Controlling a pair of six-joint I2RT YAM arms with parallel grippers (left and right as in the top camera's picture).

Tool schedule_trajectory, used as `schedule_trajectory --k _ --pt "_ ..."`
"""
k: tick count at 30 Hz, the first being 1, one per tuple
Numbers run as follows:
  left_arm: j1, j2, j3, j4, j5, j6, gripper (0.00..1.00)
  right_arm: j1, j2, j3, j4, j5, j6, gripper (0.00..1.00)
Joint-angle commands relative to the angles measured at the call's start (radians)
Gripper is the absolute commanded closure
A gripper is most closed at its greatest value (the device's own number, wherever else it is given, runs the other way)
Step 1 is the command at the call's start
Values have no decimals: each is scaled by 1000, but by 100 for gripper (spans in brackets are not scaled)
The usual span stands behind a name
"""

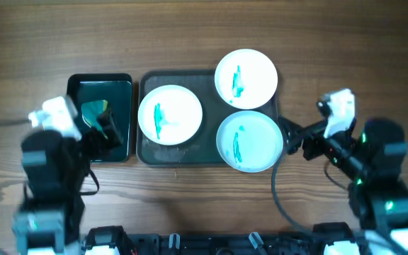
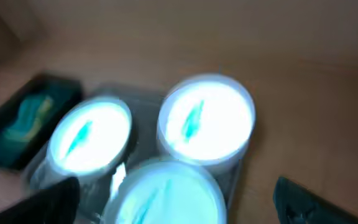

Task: Clean dirty plates on tray and stack at the side
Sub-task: 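Move left gripper to sponge and right gripper to left plate's rim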

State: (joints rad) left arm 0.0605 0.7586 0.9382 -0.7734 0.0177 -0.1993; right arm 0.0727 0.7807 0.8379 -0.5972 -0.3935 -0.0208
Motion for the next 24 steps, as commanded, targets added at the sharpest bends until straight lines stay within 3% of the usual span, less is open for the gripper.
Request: schedule_trajectory --k 1,4,8,11,15,19,24 --pt "-5 307 290 -138 138 13 0 3 233 267 -245 -57 -24 0" --pt "-5 448 417 -242 167 13 0 3 378 406 -391 -56 -139 0" --pt "-5 535 442 -278 272 5 0 3 473 425 -411 -216 -107 1" --pt "-5 560 442 -292 299 6 0 8 538 424 -372 -266 -2 1" --pt "-4 570 441 -268 294 6 0 119 645 449 -346 -128 115 12" --pt "-4 570 441 -268 284 6 0 269 779 565 -349 30 222 16" --pt "-4 577 441 -274 143 12 0 409 1022 768 -338 126 296 29"
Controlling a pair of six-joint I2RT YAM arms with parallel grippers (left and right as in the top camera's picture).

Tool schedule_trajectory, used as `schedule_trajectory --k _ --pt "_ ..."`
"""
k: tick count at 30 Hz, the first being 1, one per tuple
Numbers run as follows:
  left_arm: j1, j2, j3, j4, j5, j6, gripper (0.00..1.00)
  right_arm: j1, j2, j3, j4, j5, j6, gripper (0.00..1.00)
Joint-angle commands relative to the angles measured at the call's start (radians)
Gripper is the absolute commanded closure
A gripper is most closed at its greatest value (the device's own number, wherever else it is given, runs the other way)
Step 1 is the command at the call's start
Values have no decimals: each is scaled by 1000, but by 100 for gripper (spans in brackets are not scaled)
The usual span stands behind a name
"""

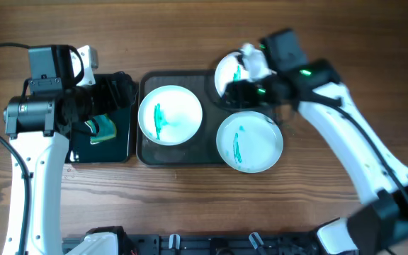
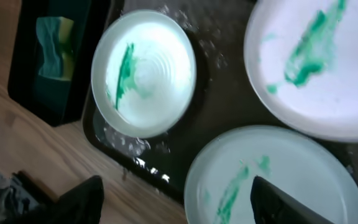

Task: Clean dirty plates on tray and stack at the side
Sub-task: 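Move left gripper to sponge and right gripper to left plate's rim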

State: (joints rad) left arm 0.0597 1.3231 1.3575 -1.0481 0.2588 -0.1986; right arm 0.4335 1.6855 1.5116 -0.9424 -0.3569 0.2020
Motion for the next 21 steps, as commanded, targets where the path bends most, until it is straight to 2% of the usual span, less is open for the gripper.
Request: schedule_trajectory --k 1,4,6,11,16,21 --pt "-3 17 22 -1 -116 10 0 63 166 123 14 99 93 32" --pt "-3 54 22 -2 -143 0 0 98 282 145 78 117 152 46" --pt "-3 91 22 -5 -177 -44 0 104 350 145 113 136 198 50" --pt "-3 162 22 -4 -225 -54 7 106 430 145 169 111 224 54" --pt "-3 212 22 -4 -255 -56 7 127 478 139 195 109 220 63" --pt "-3 229 21 3 -333 -56 6 130 491 116 198 140 260 64"
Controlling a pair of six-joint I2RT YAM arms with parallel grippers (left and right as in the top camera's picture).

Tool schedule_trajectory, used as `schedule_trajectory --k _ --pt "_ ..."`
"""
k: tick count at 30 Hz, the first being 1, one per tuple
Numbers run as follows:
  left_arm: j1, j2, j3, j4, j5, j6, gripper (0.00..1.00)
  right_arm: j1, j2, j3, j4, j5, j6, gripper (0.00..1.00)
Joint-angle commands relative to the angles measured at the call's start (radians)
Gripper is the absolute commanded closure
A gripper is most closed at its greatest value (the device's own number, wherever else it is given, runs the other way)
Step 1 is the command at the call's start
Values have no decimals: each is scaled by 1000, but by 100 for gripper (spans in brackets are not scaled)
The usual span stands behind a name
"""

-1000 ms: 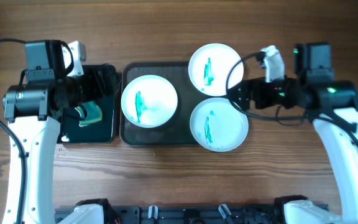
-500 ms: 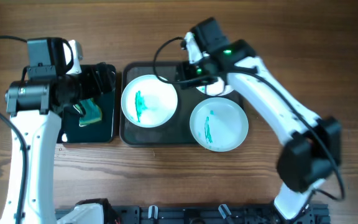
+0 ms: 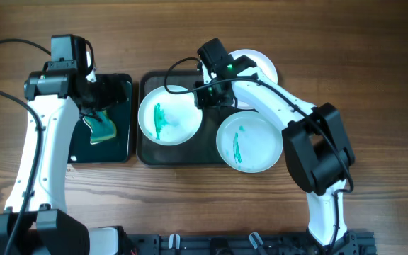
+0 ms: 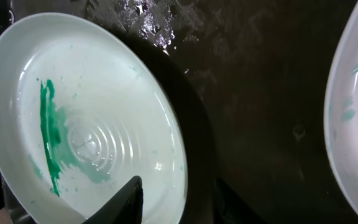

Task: Clean dirty plates on tray and stack at the side
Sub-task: 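Move left gripper to sponge and right gripper to left plate's rim, then grasp the green sponge with the left gripper and lift it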

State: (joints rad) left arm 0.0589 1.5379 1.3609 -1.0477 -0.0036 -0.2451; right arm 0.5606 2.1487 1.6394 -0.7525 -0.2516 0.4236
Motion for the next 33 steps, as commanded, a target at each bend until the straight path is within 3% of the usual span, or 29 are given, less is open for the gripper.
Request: schedule_trajectory --k 1,9,15,17,22,24,33 --pt "-2 14 18 3 -70 -10 6 3 32 -12 10 34 49 64" --pt "-2 15 18 -3 -69 -10 5 5 75 -12 4 7 53 66" --pt "-2 15 6 -16 -70 -10 8 5 120 -13 -3 8 76 96" --pt "-2 16 -3 -15 -90 -10 16 5 120 -13 -2 8 74 96" --pt "-1 44 -7 -19 -155 -37 19 5 120 -13 13 3 77 96" --pt "3 76 -7 -27 -155 -42 26 5 120 -13 14 3 77 96" --pt "17 268 -7 -77 -140 -84 32 6 120 -13 20 3 77 96"
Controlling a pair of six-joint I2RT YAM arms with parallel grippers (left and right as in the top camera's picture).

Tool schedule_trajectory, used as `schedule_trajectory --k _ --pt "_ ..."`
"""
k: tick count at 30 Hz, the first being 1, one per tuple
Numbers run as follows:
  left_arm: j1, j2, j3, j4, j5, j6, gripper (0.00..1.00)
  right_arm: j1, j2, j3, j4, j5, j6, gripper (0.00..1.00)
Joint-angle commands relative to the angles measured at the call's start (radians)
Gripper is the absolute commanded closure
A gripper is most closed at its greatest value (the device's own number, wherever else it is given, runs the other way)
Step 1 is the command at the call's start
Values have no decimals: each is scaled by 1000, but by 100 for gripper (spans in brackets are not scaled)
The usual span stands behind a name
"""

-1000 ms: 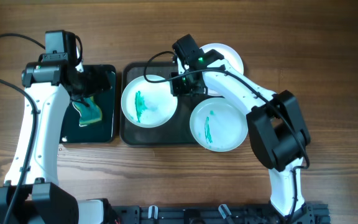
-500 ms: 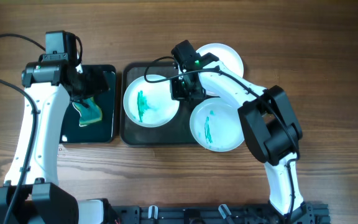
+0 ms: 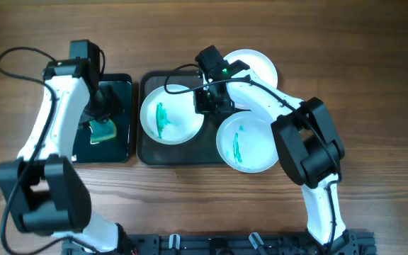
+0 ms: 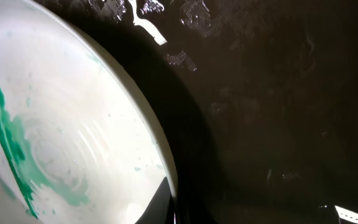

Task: Clean dirty plates on tray and stack at the side
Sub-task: 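Grasp the green sponge with the left gripper and lift it, then scrub the left plate with the sponge while right gripper holds rim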

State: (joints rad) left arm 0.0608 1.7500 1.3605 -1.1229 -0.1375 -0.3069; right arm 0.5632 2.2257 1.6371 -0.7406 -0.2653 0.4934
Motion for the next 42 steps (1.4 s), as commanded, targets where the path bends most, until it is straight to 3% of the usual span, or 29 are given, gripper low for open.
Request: schedule_trajectory --k 1,6,10,16,21,26,34,38,42 --pt "21 77 -7 8 -6 -18 32 3 43 -10 9 17 7 96" --pt "51 163 -7 69 -14 -2 31 3 43 -10 12 17 7 96" --pt "71 203 -7 97 -18 87 34 3 43 -10 15 17 6 95" --pt "80 269 -7 145 -18 92 62 3 43 -10 18 17 6 95" --pt "80 277 -7 169 -19 95 96 3 43 -10 21 17 7 95" --pt "80 240 59 95 -11 94 96 3 43 -10 35 -14 8 96" --pt "23 115 241 -117 127 60 96 -8 43 -9 46 -74 5 96" --pt "-115 119 204 -68 260 46 96 -25 43 -9 24 -96 4 96" --pt "-198 148 175 -21 260 6 96 -28 43 -9 7 -100 -8 96"
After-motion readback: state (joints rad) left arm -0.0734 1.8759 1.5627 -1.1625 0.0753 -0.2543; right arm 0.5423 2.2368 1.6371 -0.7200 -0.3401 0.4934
